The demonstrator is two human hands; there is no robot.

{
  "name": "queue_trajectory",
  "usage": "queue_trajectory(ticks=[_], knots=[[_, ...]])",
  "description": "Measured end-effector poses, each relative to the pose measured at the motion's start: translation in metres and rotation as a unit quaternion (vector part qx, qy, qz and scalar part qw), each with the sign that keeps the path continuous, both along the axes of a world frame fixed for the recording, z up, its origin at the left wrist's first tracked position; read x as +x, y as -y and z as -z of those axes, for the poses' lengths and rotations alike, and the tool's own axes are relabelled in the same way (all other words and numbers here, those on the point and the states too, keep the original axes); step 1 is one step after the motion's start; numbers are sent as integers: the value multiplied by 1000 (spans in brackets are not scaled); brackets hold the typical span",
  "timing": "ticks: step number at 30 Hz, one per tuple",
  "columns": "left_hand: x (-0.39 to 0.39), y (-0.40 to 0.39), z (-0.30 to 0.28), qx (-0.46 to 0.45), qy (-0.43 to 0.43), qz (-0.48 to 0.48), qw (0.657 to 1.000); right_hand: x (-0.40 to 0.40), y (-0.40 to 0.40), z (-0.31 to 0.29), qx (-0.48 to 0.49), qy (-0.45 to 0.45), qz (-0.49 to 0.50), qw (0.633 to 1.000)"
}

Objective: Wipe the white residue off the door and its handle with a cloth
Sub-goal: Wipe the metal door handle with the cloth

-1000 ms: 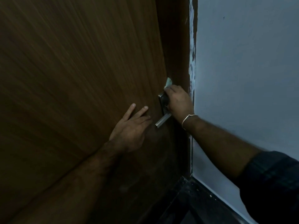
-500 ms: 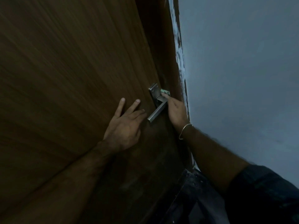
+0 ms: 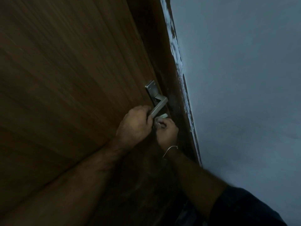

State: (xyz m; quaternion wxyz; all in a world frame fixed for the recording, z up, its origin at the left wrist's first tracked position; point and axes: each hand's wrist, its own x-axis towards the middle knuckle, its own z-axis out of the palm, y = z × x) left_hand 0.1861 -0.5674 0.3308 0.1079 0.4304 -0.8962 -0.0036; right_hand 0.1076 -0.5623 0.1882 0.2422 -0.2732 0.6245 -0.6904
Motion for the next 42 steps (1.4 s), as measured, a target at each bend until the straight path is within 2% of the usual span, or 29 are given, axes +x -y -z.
queue_trajectory(ticks=[1,3,4,8,11,12,14,16,18,21,24,28,30,31,33,34,37,39,42], knots=[[1,-1,3,11,-16,-13,1000,-5,2,-5,-9,44,11,999],[1,-2,8,35,-50,-27,998,-23,6,-26,-68,203,32,976],[2,-2,9,44,-67,-30,996,-26,9,-34,-94,238,25,966],[7,-10,10,60,-103,-35,992,-6,-2,-44,-37,123,-81,988],[11,-15,7,104,-132,-67,984,-32,-19,-54,-71,214,1,974],[10,-15,6,137,-158,-94,973,-47,-22,-60,-90,176,35,980],[7,-15,5,220,-228,-150,937,-68,-28,-82,-72,-49,15,996],[2,-17,8,294,-303,-184,888,-78,-25,-100,-14,-304,-38,952],[-2,-18,12,339,-368,-205,841,-86,-21,-114,50,-426,-89,899],[-4,-18,19,363,-427,-238,793,-83,-23,-129,114,-472,-110,867],[-6,-21,20,385,-444,-246,770,-50,-38,-126,107,-456,-120,876],[3,-27,13,394,-470,-263,745,-17,-53,-128,92,-462,-244,848],[8,-26,10,397,-467,-269,743,-26,-57,-134,85,-378,-307,869],[9,-26,9,400,-461,-269,746,-35,-58,-135,76,-331,-286,896],[6,-27,8,401,-455,-278,745,-58,-51,-138,63,-259,-131,955],[4,-27,8,396,-448,-284,750,-68,-45,-142,64,-249,-59,964],[-3,-30,10,375,-421,-278,777,-73,-21,-152,67,-303,17,951],[-6,-29,10,354,-400,-278,798,-56,-12,-151,43,-304,39,951],[-4,-27,5,328,-379,-269,822,-24,-14,-136,2,-315,-29,949]])
